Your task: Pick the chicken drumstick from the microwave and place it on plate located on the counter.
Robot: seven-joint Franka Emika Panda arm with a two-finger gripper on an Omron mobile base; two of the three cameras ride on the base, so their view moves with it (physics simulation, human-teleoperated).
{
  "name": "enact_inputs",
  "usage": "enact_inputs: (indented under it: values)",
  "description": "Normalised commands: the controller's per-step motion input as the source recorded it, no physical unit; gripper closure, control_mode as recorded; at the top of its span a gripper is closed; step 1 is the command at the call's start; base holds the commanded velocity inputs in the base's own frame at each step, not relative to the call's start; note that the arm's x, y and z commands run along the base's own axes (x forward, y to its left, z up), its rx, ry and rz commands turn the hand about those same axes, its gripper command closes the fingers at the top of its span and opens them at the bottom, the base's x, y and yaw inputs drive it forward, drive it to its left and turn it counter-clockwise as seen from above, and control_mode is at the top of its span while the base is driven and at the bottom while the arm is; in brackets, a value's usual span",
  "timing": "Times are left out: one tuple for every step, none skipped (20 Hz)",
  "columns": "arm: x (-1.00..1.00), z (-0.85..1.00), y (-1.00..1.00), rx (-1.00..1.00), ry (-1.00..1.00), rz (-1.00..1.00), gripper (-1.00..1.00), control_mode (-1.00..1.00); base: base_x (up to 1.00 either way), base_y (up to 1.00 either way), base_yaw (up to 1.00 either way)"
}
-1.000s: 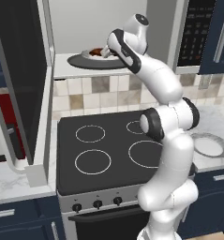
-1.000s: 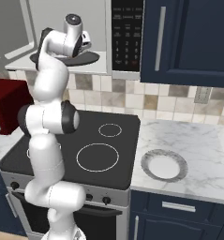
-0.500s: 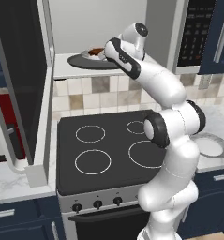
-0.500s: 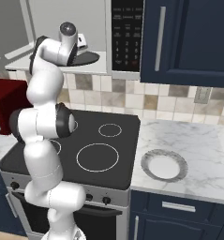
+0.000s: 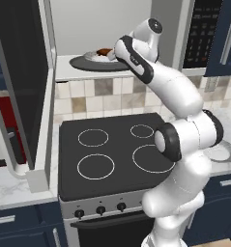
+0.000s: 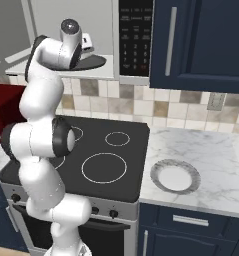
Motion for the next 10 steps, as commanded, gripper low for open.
enact_inputs:
  values:
    - [-1.0, 0.17, -0.4, 0.08, -0.09, -0.08, 1.0, -1.0, 0.0, 0.0, 0.0]
    - [-1.0, 0.06, -0.41, 0.09, -0.13, -0.07, 1.0, -1.0, 0.0, 0.0, 0.0]
    - [-1.0, 0.0, -0.36, 0.09, -0.17, -0.07, 1.0, -1.0, 0.0, 0.0, 0.0]
    - [-1.0, 0.0, -0.1, 0.08, -0.2, -0.09, 1.0, -1.0, 0.0, 0.0, 0.0]
    - [-1.0, 0.0, 0.0, 0.07, -0.16, -0.13, 1.0, -1.0, 0.0, 0.0, 0.0]
    - [-1.0, 0.04, 0.0, 0.1, -0.15, -0.11, 1.0, -1.0, 0.0, 0.0, 0.0]
    - [-1.0, 0.19, -0.01, 0.11, -0.08, -0.08, 1.0, -1.0, 0.0, 0.0, 0.0]
    - [-1.0, 0.24, -0.03, 0.11, -0.04, -0.08, 1.0, -1.0, 0.0, 0.0, 0.0]
    - [-1.0, 0.27, 0.0, 0.09, 0.0, -0.11, 1.0, -1.0, 0.0, 0.0, 0.0]
    - [-1.0, 0.29, 0.0, 0.06, 0.0, -0.11, 1.0, -1.0, 0.0, 0.0, 0.0]
